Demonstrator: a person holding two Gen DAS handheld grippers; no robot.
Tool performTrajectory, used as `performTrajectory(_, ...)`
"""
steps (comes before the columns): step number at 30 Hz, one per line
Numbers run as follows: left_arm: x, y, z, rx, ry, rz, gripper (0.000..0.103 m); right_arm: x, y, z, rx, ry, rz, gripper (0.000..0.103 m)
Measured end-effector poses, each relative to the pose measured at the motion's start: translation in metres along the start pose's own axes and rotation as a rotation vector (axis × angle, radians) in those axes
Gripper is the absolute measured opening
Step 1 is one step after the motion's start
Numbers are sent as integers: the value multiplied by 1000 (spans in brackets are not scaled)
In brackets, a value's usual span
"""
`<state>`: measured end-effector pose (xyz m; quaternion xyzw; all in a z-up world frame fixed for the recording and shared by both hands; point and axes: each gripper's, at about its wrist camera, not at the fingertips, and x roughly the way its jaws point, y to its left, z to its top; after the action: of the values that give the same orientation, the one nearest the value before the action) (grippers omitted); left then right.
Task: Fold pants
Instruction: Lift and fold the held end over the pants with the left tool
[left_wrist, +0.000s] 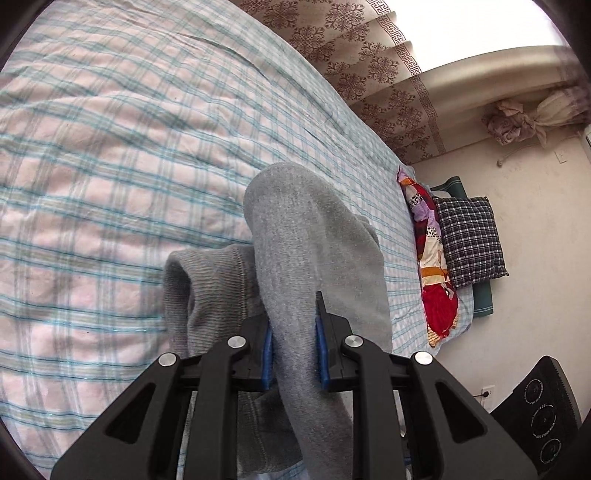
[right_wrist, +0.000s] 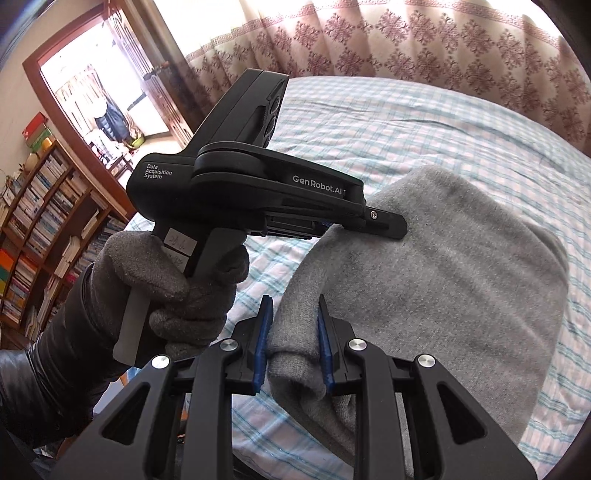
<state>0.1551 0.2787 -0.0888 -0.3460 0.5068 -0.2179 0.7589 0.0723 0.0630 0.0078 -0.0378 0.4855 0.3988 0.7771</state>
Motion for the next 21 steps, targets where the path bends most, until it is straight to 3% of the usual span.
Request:
performTrajectory(7,7,24,-6,-42,7,17,19,28,-9,1,48,83,49,25)
performTrajectory(12,7,24,-11,-28,-5,46,22,20,-14,0,60,68,75,27)
performTrajectory(16,5,13,-13,22,-18,122,25,-5,-24,-6,72,18,88,47)
performTrajectory(21,-10,-5,-16,84,-72,271,34,-47,-48,-21,100,-63,35,47)
